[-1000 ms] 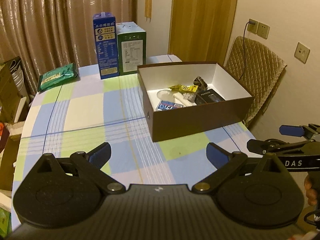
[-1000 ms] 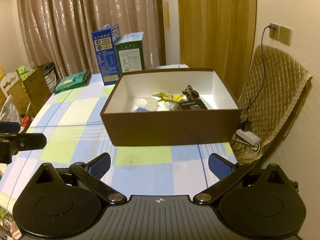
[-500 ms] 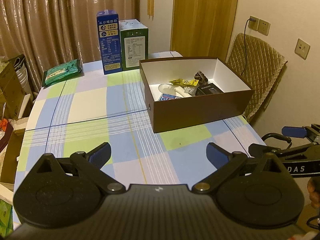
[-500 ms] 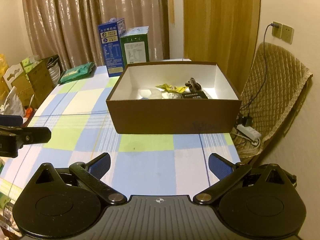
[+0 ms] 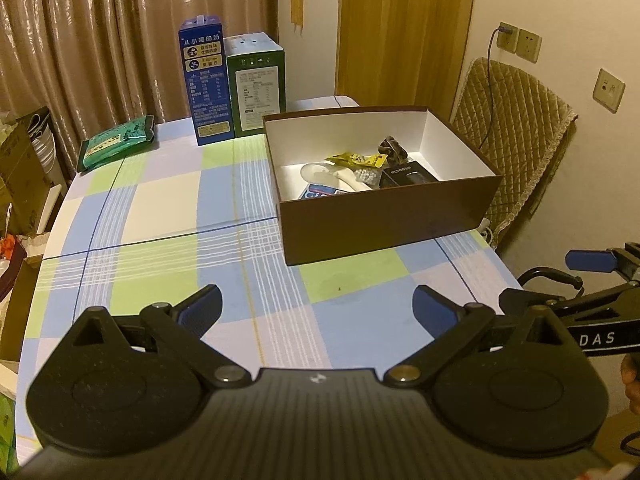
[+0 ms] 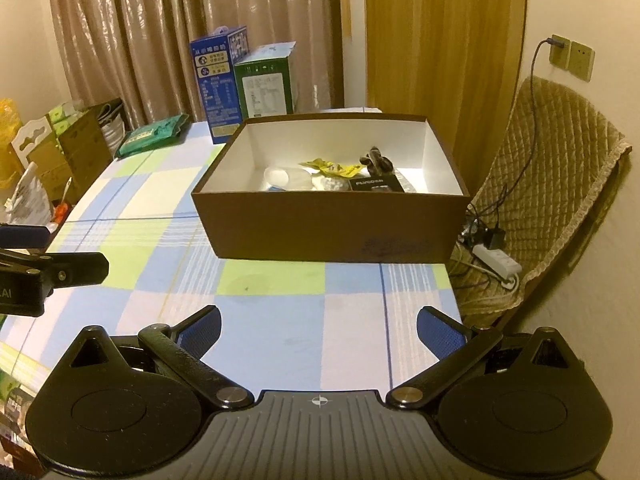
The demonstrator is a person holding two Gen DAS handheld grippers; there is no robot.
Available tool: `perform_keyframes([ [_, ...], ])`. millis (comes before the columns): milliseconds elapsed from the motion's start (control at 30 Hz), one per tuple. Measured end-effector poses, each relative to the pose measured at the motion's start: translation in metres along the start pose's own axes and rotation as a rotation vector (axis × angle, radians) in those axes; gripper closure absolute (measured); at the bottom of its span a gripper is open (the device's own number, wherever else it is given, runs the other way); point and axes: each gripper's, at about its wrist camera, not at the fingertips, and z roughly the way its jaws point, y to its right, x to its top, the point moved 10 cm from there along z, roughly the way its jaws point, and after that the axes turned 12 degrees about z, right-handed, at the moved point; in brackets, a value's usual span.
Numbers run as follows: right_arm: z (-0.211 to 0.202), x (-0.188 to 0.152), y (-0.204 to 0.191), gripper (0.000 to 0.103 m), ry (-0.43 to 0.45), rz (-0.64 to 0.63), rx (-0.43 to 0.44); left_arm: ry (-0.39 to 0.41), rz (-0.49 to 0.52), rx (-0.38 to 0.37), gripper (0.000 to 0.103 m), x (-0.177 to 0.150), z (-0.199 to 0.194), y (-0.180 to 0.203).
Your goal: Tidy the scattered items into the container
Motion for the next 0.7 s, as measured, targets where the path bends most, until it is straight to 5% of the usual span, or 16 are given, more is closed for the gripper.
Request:
perform_keyframes([
  [700, 0.016, 0.014, 0.031, 0.002, -0.035, -0.028, 0.046, -0.023, -0.022, 0.032, 0.003, 0.014, 0.023, 0.029],
])
